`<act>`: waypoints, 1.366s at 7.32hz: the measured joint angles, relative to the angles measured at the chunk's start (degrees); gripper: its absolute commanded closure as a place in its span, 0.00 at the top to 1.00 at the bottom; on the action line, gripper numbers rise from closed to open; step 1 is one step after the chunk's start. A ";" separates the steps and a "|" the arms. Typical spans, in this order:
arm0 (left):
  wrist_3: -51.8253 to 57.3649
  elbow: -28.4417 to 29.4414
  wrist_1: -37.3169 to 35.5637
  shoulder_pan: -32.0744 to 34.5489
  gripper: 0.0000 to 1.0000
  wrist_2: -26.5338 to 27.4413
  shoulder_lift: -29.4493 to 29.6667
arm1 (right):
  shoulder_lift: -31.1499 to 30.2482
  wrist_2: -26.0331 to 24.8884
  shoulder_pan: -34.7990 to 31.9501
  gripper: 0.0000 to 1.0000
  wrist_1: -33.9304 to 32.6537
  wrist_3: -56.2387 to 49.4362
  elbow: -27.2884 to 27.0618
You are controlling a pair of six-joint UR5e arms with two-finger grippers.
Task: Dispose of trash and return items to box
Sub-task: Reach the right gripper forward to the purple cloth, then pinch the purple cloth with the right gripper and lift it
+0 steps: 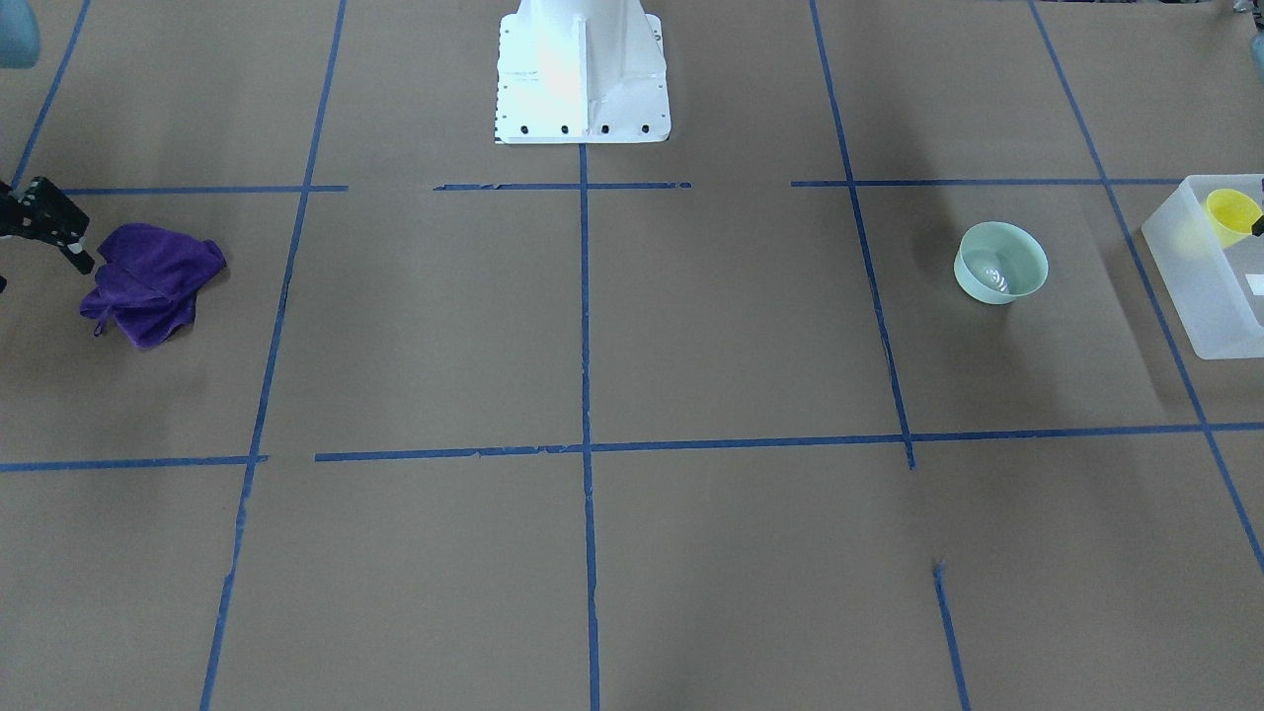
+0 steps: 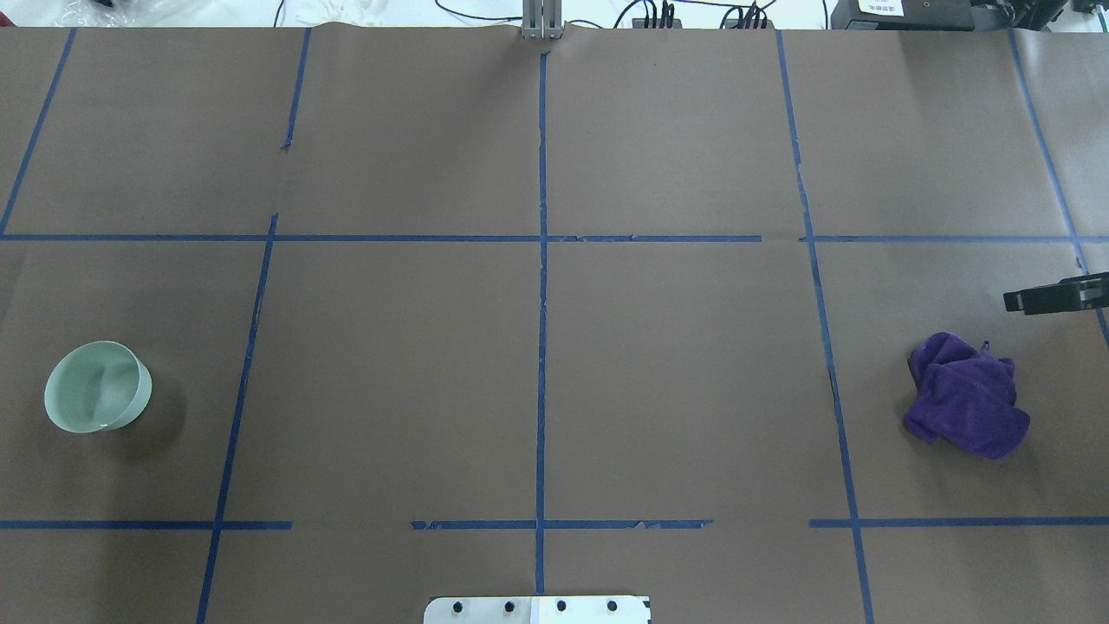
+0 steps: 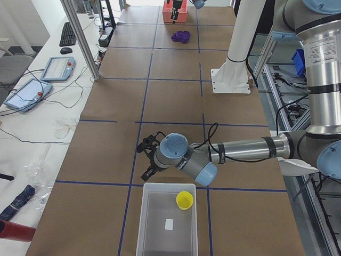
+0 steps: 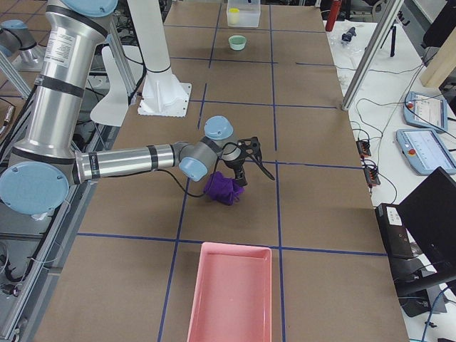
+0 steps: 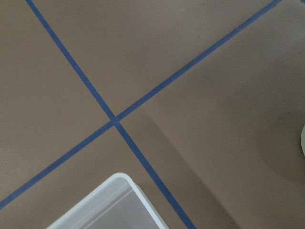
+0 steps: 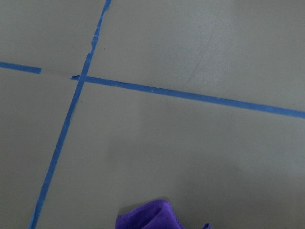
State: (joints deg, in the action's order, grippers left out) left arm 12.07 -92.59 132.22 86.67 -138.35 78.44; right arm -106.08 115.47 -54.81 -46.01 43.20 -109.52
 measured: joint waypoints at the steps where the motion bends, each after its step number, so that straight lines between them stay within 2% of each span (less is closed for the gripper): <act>1: -0.13 -0.09 -0.31 0.04 1.00 -0.04 0.71 | -0.25 -5.26 5.14 0.81 3.03 2.51 2.13; 3: -0.27 -0.18 -0.93 0.12 1.00 -0.07 1.71 | -0.44 -12.03 11.39 0.53 6.95 4.23 6.30; 5: -0.29 -0.35 -1.07 0.19 1.00 -0.08 1.92 | -0.57 -15.01 14.76 0.00 7.68 4.16 8.11; 8: -0.28 -0.71 -1.09 0.32 1.00 -0.08 1.82 | -0.59 -15.93 15.66 0.00 7.76 3.41 7.96; 10: -0.31 -0.73 -1.17 0.30 1.00 -0.08 1.88 | -0.65 -13.60 13.19 0.00 7.16 0.11 6.35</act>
State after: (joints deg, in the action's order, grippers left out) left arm 11.76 -93.33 131.05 86.97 -138.43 80.33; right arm -106.72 101.87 -41.61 -38.85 43.31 -103.17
